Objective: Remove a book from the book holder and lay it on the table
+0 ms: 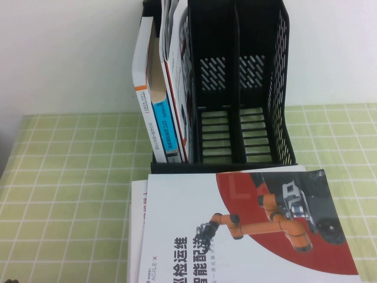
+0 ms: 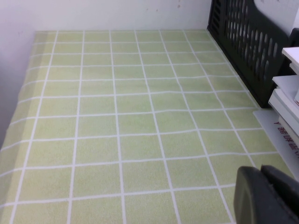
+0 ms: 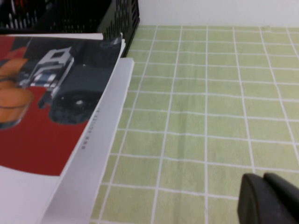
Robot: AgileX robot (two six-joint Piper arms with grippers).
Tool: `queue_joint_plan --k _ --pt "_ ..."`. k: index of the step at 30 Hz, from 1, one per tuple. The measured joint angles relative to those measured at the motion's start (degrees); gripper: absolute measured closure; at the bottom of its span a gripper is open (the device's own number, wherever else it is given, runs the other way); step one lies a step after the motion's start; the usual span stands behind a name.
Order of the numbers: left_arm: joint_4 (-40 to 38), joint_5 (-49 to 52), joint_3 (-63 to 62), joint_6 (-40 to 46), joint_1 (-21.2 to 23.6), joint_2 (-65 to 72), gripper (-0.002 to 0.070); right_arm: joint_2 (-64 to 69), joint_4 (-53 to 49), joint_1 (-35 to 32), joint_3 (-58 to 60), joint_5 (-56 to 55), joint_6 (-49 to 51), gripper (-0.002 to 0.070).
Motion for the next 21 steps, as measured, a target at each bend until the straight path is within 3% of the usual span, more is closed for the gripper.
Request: queue_joint_plan --k 21 --pt "0.0 0.0 0.0 0.1 0.0 0.0 0.0678 0.0 1.0 0.0 0.0 0.3 1.7 0.0678"
